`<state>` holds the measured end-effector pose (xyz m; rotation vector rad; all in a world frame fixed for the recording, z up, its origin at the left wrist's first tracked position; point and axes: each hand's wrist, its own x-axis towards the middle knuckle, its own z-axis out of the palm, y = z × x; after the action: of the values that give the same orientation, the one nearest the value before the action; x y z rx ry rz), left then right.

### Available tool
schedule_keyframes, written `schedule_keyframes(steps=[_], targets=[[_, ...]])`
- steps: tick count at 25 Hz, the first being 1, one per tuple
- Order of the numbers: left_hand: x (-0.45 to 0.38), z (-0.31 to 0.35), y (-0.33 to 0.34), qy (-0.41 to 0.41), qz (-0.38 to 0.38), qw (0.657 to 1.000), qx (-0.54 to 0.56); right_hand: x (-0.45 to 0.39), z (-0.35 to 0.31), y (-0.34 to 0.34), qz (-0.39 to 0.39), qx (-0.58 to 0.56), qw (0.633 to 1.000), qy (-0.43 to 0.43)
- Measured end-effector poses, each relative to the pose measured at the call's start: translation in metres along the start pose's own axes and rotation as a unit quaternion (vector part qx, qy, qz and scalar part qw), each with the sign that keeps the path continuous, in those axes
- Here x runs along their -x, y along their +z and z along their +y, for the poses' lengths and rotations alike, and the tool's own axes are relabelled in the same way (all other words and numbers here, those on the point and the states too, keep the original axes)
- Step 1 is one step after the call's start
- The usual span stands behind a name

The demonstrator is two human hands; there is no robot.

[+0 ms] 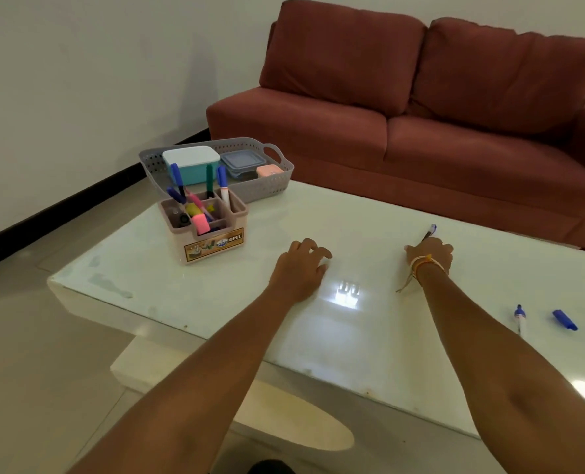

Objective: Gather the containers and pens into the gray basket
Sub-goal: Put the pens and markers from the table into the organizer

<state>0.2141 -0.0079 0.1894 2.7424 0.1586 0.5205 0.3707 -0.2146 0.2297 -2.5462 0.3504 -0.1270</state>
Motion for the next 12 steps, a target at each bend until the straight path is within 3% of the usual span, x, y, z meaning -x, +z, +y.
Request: schedule_keyframes(steps=[3,6,12], targets=[[-0.003,0.0,0.001,-0.003,0.017,1.0,0.018,0.002,-0.005,0.002,0.007,0.0,0.999,-0.042],[0.001,-0.003,-0.002,-0.034,0.024,0.994,0.105,0.037,-0.018,0.009,-0.021,-0.013,0.997,-0.076],[0.033,-0.011,-0.024,-0.131,0.119,0.942,0.286,0.144,-0.053,0.037,-0.101,-0.097,0.974,-0.176]])
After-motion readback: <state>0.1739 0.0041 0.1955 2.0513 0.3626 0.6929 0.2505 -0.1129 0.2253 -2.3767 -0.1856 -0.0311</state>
